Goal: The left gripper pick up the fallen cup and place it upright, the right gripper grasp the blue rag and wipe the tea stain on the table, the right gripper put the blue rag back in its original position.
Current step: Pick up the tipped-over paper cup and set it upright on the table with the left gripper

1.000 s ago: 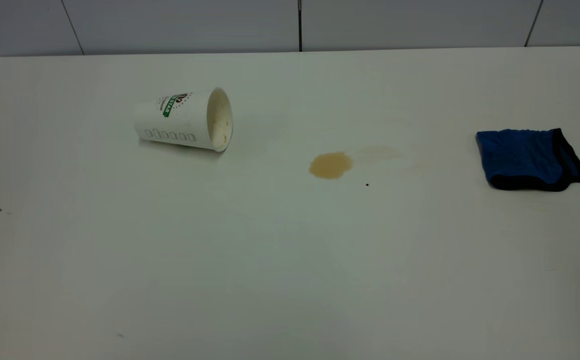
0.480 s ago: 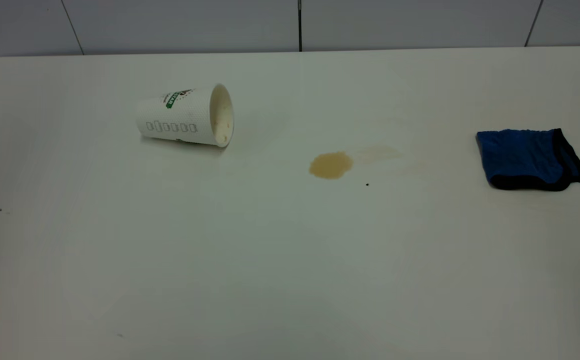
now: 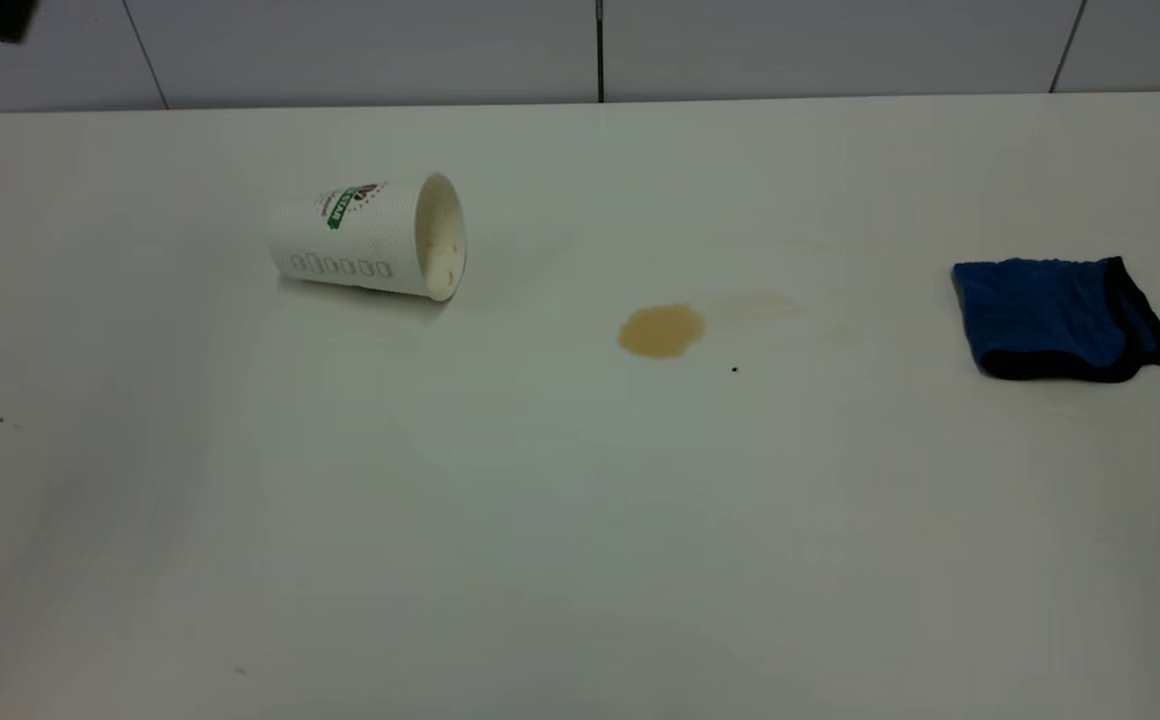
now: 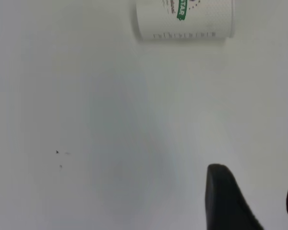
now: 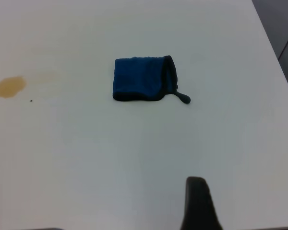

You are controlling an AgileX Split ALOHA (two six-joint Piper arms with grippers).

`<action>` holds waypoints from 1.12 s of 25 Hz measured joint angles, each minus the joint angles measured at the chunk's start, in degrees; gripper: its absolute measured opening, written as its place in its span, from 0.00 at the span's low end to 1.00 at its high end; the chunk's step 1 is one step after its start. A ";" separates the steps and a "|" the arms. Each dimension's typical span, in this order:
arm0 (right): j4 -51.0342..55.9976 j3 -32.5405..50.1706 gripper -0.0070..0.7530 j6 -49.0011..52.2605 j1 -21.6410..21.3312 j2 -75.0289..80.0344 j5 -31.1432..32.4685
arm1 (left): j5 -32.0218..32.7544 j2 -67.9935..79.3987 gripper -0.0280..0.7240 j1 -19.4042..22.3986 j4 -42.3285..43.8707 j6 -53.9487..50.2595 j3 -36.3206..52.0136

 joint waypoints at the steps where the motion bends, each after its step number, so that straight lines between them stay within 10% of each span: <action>1: 0.00 0.00 0.71 0.00 0.00 0.00 0.00 | 0.77 2.87 0.50 -1.31 2.27 -2.27 -1.67; 14: 0.00 0.00 0.71 0.00 0.00 0.00 0.00 | 19.42 36.61 0.50 -18.51 39.73 -42.34 -28.23; 28: 0.00 0.00 0.71 0.00 0.00 0.00 0.00 | 26.91 62.61 0.50 -19.72 43.08 -39.55 -56.64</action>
